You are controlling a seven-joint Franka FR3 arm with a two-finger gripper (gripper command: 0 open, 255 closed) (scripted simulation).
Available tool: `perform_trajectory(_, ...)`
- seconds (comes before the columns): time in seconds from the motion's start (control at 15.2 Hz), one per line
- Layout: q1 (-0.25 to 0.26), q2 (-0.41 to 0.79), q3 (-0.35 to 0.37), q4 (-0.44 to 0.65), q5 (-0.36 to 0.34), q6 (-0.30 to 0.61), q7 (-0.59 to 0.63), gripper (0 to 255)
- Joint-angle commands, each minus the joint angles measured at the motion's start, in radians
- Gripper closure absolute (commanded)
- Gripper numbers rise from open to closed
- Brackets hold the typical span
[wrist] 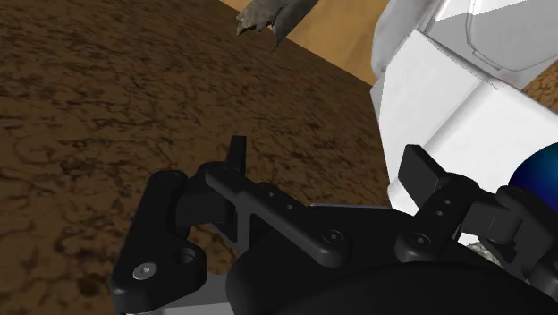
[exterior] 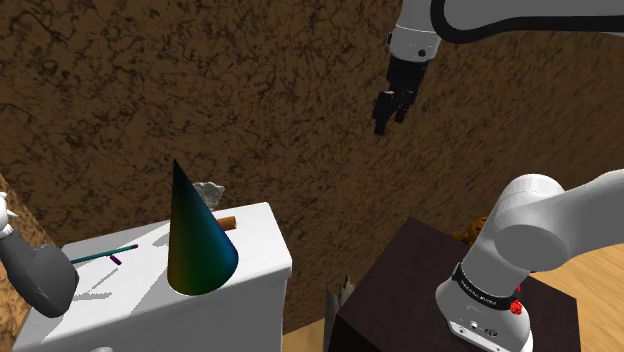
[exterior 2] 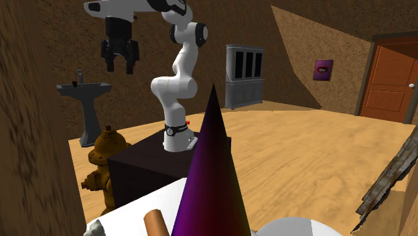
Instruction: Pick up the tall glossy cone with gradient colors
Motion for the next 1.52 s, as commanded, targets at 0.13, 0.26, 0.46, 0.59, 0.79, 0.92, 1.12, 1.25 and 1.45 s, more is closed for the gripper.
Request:
perform_trajectory(0.13,0.018,-0.022,0.035,-0.056,0.025,0.09,0.04,0)
perform_trajectory(0.26,0.036,-0.037,0.073,-0.106,0.048,0.183,0.08,0)
perform_trajectory(0.46,0.061,-0.041,0.136,-0.17,0.079,0.328,0.143,0)
perform_trajectory(0.59,0.074,-0.033,0.183,-0.205,0.095,0.429,0.187,0)
perform_trajectory(0.79,0.084,-0.002,0.261,-0.242,0.109,0.585,0.259,0)
perform_trajectory(0.92,0.081,0.03,0.32,-0.258,0.11,0.69,0.312,0)
perform_trajectory(1.12,0.052,0.09,0.423,-0.265,0.093,0.846,0.403,0)
perform_trajectory(1.25,0.01,0.134,0.505,-0.259,0.068,0.947,0.473,0)
perform_trajectory(1.45,-0.098,0.193,0.659,-0.233,0.007,1.086,0.595,0)
